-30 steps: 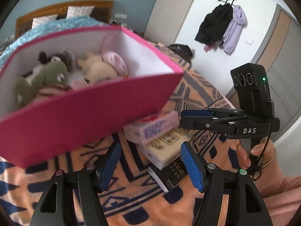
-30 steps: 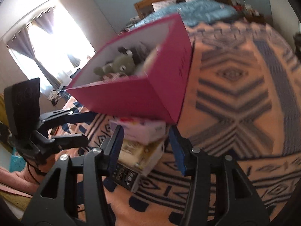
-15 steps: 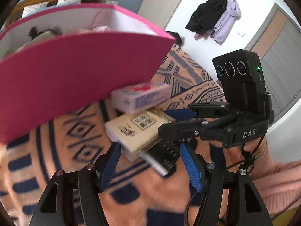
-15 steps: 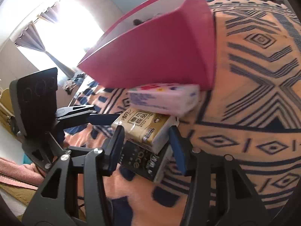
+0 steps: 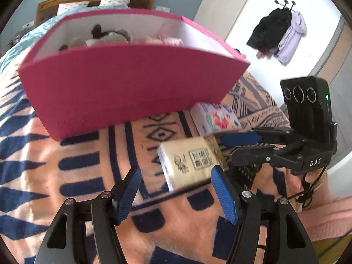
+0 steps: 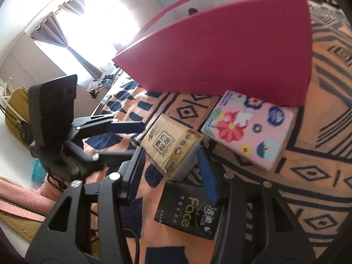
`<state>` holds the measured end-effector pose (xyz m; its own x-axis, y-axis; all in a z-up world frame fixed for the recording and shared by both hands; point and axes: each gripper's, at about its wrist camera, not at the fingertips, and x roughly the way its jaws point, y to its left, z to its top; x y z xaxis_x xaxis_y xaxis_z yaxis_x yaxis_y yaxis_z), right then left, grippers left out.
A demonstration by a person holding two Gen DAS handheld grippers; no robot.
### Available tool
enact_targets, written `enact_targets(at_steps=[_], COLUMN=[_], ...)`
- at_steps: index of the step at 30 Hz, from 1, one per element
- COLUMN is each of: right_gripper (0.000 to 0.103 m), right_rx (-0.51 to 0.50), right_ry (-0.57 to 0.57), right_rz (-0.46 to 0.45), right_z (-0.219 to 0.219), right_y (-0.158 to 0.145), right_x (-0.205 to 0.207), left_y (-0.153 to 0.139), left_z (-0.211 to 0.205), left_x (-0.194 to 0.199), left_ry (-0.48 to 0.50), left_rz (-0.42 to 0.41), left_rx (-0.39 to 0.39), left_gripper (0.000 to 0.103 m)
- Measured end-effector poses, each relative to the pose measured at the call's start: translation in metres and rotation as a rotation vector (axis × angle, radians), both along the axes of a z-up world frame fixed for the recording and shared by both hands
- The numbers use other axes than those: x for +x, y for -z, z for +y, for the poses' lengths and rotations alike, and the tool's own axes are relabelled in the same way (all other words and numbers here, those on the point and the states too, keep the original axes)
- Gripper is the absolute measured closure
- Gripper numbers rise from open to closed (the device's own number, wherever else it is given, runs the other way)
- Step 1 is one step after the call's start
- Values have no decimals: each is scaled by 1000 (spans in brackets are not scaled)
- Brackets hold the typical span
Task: Organize objects
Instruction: 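Grasp the floral pink tissue pack with the right gripper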
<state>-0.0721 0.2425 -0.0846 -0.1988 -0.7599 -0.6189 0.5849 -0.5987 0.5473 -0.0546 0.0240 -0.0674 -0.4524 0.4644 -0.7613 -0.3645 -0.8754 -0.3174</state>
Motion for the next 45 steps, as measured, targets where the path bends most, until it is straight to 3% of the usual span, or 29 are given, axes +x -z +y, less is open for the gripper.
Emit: enact_targets(at_steps=[10, 14, 20, 27, 30, 36, 45], right_gripper=[51, 51, 51, 52, 60, 62, 62], right_rx=[24, 42, 32, 23, 23, 24, 50], right_ry=[211, 251, 279, 279, 282, 268, 268], right_rz=[49, 20, 7, -16, -15, -20, 49], right_z=[51, 54, 59, 59, 60, 58, 53], right_y=[-14, -4, 4, 12, 13, 12, -6], right_x=[-22, -30, -38, -46, -44, -39, -24], left_y=[-11, -5, 10, 12, 11, 13, -5], left_z=[55, 79, 84, 92, 94, 90, 89], left_x=[-24, -38, -54, -50, -50, -53, -40], left_ry=[104, 127, 111, 140, 136, 104, 114], left_rz=[43, 31, -43, -75, -69, -67, -23], left_rx=[13, -31, -27, 0, -8, 4, 31], left_gripper=[37, 49, 61, 63, 63, 67, 69])
